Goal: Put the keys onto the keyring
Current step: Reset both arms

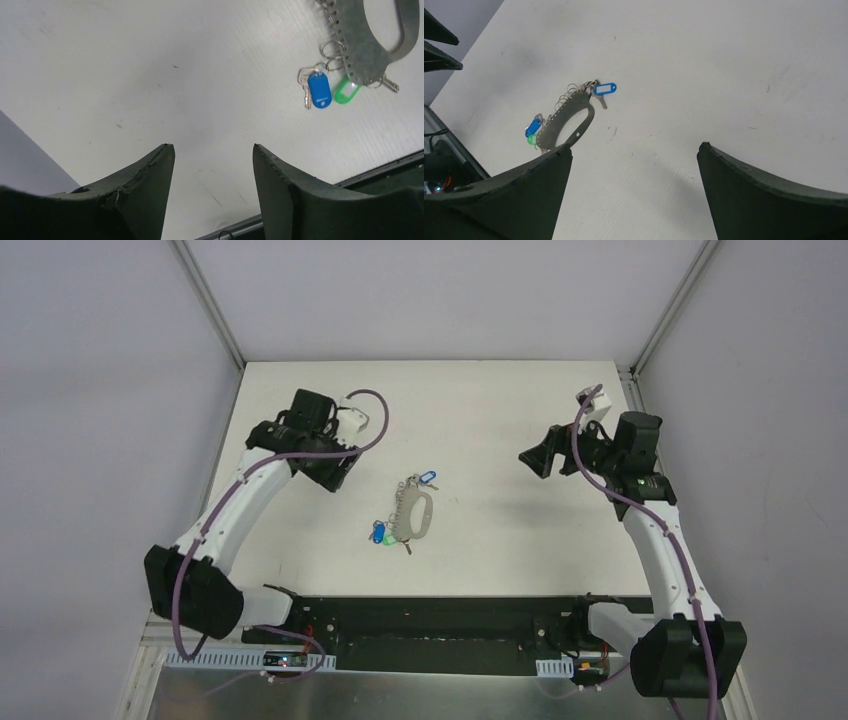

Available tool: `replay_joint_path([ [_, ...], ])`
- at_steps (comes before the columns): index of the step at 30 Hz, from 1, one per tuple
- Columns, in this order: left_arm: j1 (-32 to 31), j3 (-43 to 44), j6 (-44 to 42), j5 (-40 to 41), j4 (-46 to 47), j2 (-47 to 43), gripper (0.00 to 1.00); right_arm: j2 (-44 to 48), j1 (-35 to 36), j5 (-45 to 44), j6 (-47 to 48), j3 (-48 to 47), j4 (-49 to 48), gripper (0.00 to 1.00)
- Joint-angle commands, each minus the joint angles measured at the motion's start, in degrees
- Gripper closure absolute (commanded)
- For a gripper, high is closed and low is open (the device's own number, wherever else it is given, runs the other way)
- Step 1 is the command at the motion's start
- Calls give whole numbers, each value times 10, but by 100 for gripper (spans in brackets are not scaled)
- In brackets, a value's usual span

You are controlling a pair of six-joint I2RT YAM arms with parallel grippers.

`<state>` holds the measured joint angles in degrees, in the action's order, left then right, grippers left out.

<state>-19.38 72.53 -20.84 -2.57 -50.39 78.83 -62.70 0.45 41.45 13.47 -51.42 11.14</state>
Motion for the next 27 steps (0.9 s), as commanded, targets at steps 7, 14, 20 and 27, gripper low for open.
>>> replay_joint_path([
  [7, 94, -171, 111, -21, 289, -232, 1, 61, -2, -30, -22, 11, 16, 0],
  [14, 103, -203, 113, 2, 292, -327, 1, 103, -3, -38, -20, 38, -19, 0],
  [20, 103, -269, 155, 20, 352, -432, 1, 127, -3, -70, -17, 44, -22, 0],
  [27, 103, -295, 170, 7, 363, -433, 1, 134, -3, -79, -20, 42, -18, 0],
])
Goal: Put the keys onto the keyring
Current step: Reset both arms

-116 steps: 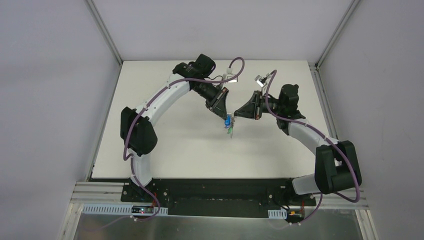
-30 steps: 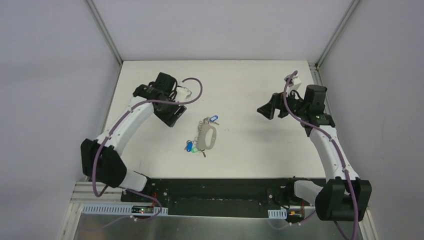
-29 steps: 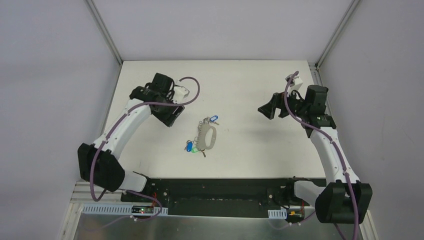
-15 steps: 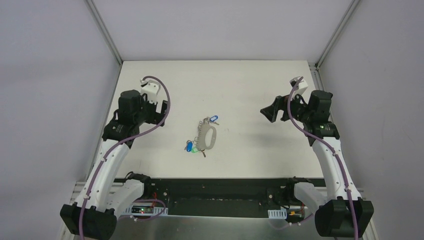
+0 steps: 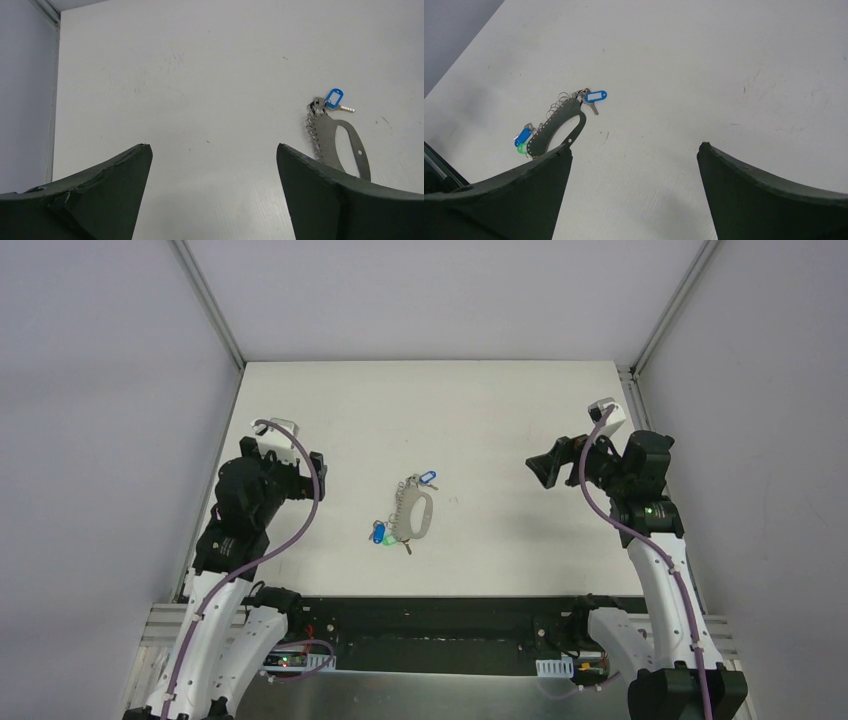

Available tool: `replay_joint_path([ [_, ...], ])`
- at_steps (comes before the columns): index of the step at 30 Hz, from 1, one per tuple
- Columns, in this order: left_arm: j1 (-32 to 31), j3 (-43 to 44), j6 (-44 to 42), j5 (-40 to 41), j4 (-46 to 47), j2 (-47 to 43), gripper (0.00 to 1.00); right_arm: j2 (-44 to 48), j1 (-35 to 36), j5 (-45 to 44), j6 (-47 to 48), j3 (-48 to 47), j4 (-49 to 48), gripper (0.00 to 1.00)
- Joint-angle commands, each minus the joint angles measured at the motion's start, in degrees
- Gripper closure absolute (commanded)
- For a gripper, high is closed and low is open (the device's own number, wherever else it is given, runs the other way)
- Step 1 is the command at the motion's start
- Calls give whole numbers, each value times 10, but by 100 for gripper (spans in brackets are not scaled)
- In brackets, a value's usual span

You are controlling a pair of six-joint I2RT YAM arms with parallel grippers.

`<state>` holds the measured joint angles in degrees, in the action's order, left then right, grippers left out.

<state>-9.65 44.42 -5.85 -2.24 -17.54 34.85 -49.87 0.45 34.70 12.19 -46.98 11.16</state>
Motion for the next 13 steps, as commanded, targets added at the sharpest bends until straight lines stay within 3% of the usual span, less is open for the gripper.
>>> replay_joint_path([
  [1, 6, -14, 20, 3, 32, 7, 1, 5, -3, -12, -7, -2, -18, 0],
  [13, 6, -16, 19, -10, 17, 18, 1, -1, -22, -16, -1, 0, -21, 0],
])
